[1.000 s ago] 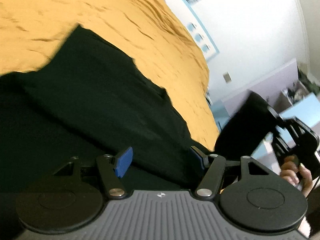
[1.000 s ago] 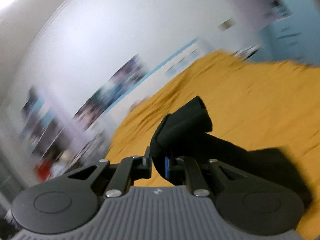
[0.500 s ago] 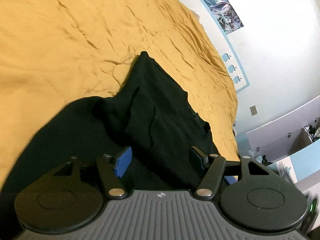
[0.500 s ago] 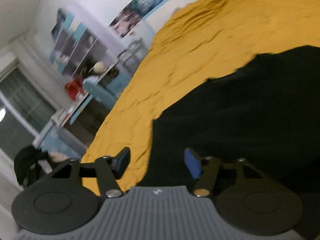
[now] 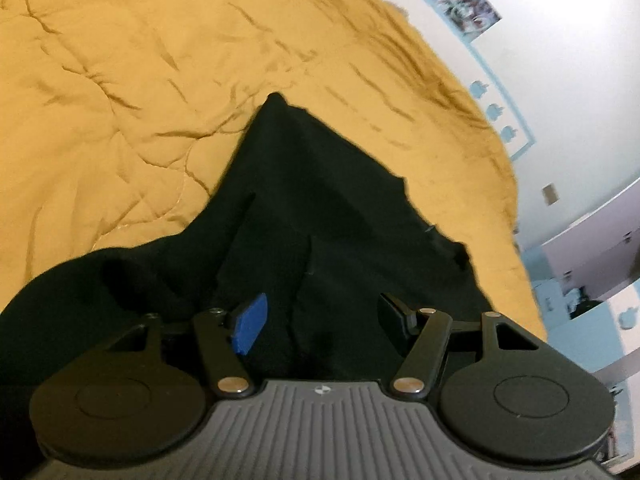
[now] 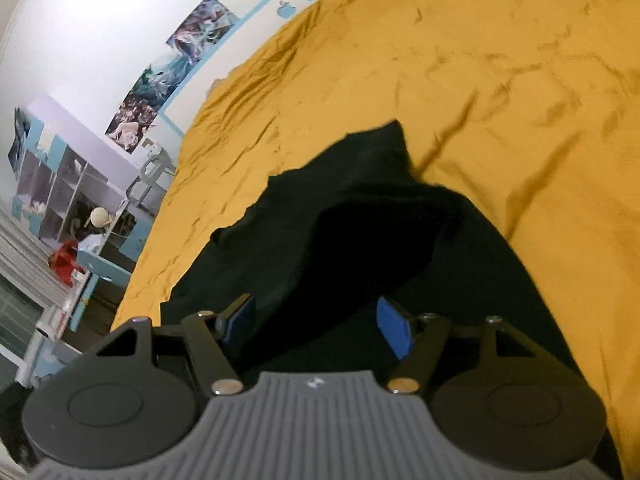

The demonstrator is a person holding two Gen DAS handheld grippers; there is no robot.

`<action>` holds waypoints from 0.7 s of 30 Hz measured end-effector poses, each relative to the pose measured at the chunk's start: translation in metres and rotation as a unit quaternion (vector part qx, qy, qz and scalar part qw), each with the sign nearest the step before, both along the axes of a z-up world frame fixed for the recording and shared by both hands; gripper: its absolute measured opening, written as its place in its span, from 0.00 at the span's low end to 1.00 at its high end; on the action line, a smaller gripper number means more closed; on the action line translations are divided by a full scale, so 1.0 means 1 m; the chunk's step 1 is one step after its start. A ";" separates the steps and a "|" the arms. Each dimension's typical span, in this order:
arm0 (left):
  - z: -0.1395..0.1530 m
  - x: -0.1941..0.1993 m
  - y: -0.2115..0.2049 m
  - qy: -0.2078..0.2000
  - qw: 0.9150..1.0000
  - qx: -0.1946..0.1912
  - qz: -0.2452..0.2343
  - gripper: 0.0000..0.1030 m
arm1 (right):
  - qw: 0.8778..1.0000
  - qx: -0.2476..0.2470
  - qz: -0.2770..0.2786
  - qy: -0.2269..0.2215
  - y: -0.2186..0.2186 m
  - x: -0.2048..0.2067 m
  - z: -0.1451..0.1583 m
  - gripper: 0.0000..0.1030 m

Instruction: Fold small clothes

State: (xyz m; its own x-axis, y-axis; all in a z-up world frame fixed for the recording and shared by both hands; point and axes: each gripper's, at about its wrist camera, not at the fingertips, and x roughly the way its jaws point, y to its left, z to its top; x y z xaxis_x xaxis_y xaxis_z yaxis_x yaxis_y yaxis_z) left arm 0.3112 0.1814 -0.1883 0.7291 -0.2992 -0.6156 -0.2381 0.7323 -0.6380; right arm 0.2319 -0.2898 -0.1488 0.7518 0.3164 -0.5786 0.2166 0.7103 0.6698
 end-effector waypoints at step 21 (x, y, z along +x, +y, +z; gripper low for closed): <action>0.019 -0.012 0.013 0.017 0.999 0.031 0.017 0.71 | 0.999 0.028 0.028 0.023 0.018 0.019 -0.025 0.63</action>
